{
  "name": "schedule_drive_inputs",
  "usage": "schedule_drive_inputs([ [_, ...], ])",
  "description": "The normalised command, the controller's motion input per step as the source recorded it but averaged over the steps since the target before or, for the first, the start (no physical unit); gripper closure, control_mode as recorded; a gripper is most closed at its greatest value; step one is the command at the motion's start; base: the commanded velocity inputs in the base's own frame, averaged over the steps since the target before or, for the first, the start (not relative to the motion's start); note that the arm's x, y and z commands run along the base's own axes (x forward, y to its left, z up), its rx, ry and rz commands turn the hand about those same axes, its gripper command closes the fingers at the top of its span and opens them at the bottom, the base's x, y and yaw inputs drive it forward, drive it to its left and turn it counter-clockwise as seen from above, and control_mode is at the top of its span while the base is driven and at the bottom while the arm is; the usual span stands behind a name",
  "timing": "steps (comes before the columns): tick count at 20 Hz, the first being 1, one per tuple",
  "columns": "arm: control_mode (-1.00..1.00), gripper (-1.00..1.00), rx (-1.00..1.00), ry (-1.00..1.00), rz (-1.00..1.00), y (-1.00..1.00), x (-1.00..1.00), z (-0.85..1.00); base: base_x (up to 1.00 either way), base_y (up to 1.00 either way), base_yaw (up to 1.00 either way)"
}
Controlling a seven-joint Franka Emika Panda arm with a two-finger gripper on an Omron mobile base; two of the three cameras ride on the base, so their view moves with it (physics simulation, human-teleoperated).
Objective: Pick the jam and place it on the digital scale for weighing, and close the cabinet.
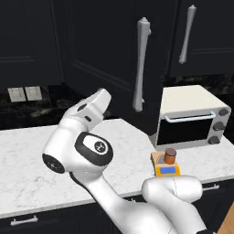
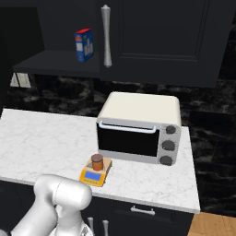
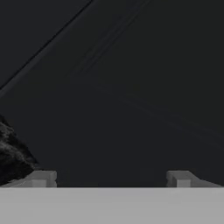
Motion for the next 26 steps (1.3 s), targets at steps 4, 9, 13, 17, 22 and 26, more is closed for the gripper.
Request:
schedule_drive_inputs([
  [4,-1.00,-1.00,0.18,0.10,0.00,-1.00,0.62,0.00,0.00,0.00,0.00],
  [9,-1.00,-1.00,0.22,0.05,0.00,-1.00,0.72,0.08,0.00,0.00,0.00],
  [13,-1.00,-1.00,0.23,0.01,0.11,-0.96,0.74,0.02,0.00,0.00,0.00],
  [17,-1.00,-1.00,0.18,0.00,0.15,-0.71,0.70,0.00,0.00,0.00,0.00],
  [22,-1.00,-1.00,0.13,0.04,0.13,-0.57,0.72,0.00,0.00,0.00,0.00],
  [26,-1.00,-1.00,0.13,0.00,0.13,-0.49,0.83,0.00,0.00,0.00,0.00],
])
